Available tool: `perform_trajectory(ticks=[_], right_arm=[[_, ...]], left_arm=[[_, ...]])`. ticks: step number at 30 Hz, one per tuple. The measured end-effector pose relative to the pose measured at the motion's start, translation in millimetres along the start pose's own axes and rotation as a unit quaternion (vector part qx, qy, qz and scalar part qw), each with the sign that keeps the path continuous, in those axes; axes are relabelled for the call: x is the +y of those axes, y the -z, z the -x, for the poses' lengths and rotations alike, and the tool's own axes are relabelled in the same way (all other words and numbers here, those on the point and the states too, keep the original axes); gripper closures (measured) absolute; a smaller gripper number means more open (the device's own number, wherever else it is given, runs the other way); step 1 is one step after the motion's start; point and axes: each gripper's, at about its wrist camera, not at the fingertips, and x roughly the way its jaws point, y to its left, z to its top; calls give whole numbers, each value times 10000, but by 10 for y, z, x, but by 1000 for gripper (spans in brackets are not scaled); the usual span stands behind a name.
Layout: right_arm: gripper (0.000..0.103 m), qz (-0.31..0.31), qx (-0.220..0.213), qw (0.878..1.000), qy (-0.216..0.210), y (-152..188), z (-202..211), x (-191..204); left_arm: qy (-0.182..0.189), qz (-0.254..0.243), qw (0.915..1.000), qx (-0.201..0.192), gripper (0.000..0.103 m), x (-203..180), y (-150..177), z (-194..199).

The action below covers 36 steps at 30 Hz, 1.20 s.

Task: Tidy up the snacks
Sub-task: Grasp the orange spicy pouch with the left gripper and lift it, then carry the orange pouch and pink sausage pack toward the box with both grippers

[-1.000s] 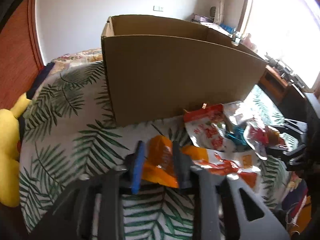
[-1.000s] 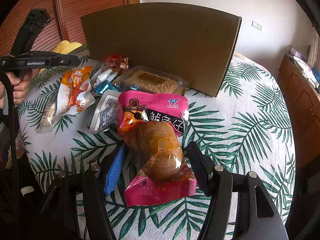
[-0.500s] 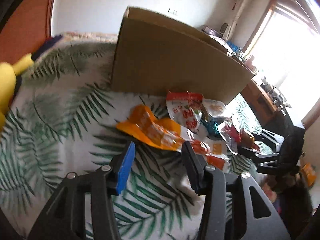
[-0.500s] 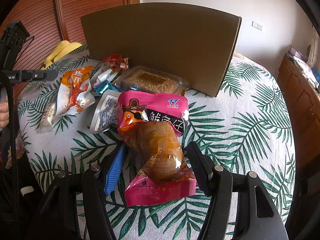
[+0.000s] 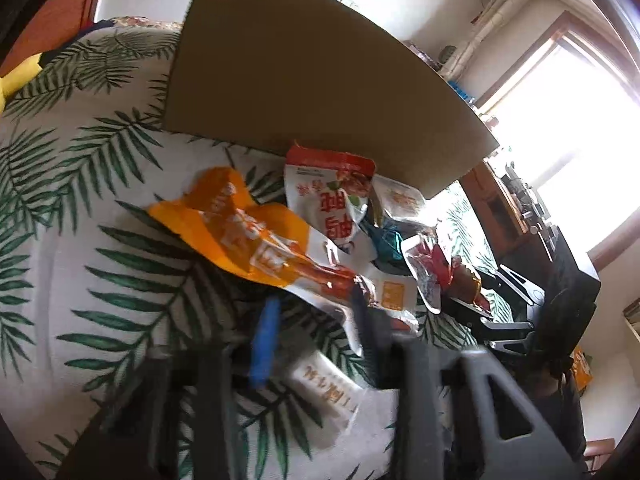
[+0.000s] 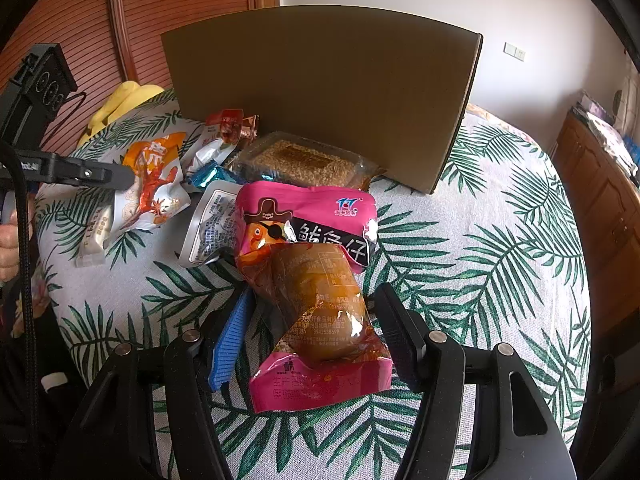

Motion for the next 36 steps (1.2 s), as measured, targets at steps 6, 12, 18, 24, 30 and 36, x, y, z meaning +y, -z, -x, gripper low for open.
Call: perform_trajectory(ticks=[6,12,18,24,30,36], right_arm=[[39,7,-1,10000,18,1,4,7],[49,99,-60,9999,93,9,41,44],[55,249,-207,9991,287,42,90,137],[55,225,-358,9984,362,60,151,170],[56,185,-551,9978,330,2,281,214],[56,251,-799,9961,282,-79,460,303]], left_arm=[[166,-66,9996,-230,101,-84,35,11],[207,-210,9990,-347,103,-139,5,86],[162,-515,9966,-615,103,-237,31,228],[2,-937,9925,-789,103,-322,56,405],[-8,-1246,9876,-957,103,-423,-15,577],[98,-1509,9820,-1129,103,-575,-66,839]])
